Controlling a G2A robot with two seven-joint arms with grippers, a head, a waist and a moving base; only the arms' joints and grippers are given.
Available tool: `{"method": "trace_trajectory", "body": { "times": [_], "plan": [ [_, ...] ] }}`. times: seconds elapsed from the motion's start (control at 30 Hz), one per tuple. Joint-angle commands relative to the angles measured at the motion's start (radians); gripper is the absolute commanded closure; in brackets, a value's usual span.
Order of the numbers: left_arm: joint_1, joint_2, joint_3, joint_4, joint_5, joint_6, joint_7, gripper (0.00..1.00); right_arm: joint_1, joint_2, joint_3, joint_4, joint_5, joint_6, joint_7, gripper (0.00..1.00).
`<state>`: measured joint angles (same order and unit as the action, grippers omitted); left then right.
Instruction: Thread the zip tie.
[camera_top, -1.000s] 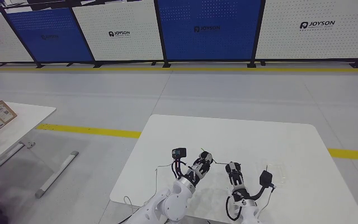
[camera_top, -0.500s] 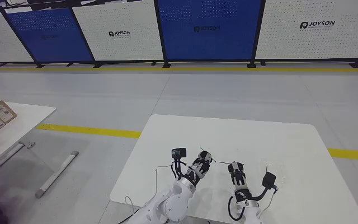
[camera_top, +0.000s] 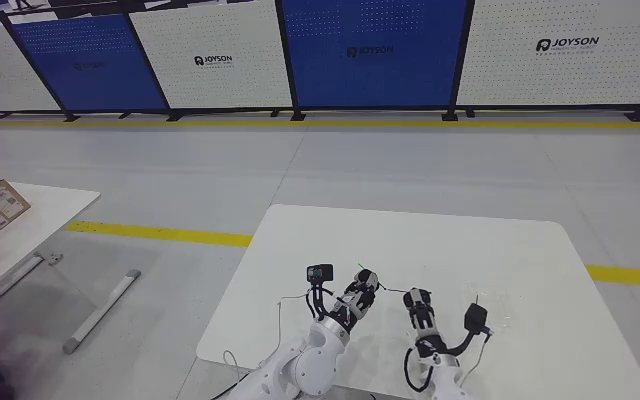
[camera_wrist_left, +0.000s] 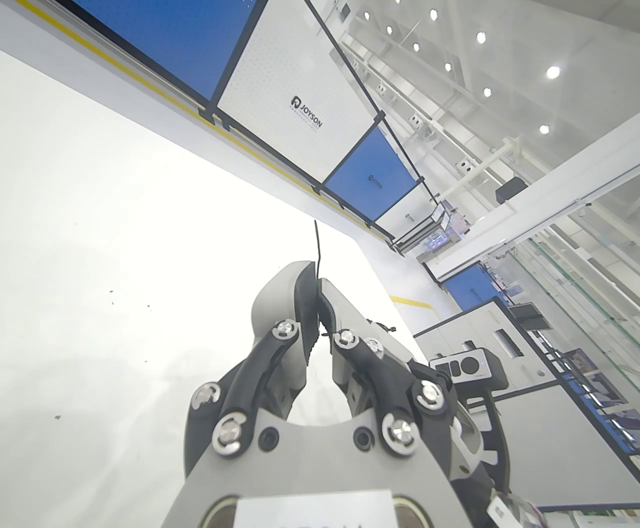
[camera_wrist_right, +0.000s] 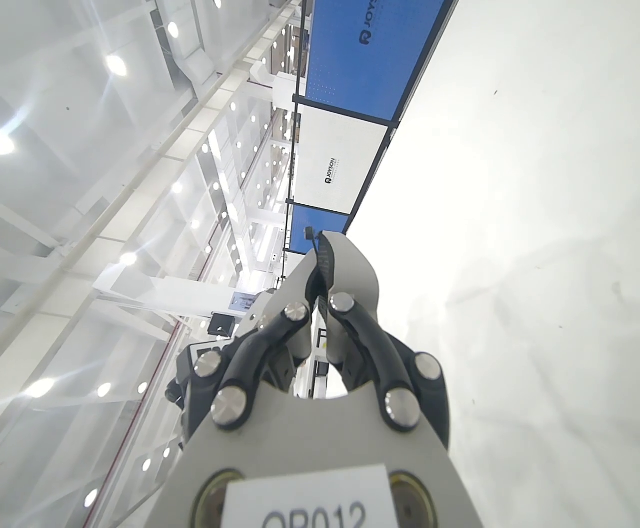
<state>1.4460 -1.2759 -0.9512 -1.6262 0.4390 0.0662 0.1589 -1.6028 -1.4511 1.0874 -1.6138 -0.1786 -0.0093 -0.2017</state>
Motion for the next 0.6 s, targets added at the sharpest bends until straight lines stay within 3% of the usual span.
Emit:
{"method": "trace_trajectory", "body": {
  "times": [0.0,0.57],
  "plan": [
    [0.000,0.000,0.000,0.000,0.000,0.000,0.000,1.00,0.002,-0.001,-0.001,0.002,0.000,0.001,0.000,1.00],
    [0.000,0.000,0.000,0.000,0.000,0.000,0.000,1.00,-0.001,-0.005,0.000,0.003,-0.005,-0.001,-0.005,1.00]
  ]
}}
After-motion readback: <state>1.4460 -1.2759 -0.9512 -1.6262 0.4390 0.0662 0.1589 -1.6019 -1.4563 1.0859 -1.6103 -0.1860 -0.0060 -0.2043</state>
